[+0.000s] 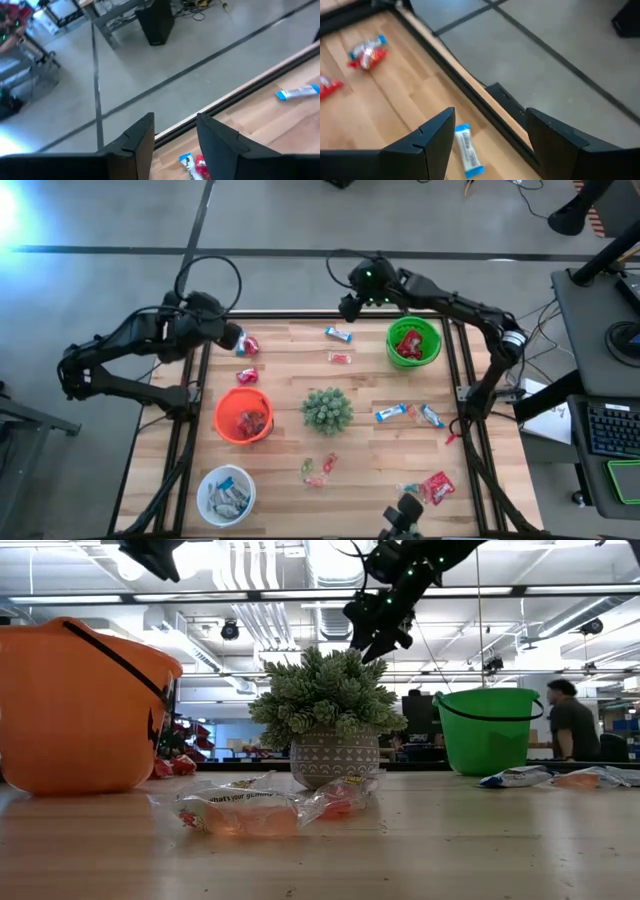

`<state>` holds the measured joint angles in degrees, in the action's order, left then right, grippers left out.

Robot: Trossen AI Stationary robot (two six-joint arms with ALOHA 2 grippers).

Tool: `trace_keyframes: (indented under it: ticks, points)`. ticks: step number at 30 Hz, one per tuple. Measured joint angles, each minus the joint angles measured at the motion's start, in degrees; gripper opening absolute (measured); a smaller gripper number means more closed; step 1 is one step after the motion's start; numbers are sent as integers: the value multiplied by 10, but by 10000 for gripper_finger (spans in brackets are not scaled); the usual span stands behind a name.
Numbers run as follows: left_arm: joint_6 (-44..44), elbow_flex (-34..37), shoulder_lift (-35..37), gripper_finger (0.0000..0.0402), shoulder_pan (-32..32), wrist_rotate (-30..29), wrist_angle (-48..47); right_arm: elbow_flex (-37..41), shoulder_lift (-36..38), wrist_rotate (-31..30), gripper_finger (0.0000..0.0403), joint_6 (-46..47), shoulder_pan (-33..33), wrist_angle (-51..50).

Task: Sort candy
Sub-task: Put the red candy into the green bucket

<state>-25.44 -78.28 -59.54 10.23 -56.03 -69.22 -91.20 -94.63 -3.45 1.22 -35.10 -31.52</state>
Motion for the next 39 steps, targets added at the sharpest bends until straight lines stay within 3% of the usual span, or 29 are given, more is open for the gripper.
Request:
trace_keyframes:
  ticks: [7,12,24,28,35,39]
  points:
    - [-35,-15,0,130,53,-4,-6,-15,-26,127,233,-23,-21,4]
    - [-23,-13,1,130,93,31,-23,-15,-37,129,233,-19,-28,3]
    - [61,-8,-16,134,273,288,-81,-22,-35,129,233,-24,-27,3]
    - [87,-17,-28,144,317,318,-79,-22,-33,129,233,-25,-27,0]
    - [152,-7,-59,155,324,350,-74,-22,-33,129,233,-38,-27,-13]
    - [145,20,-100,155,334,380,-16,-22,-33,129,233,-38,-27,-13]
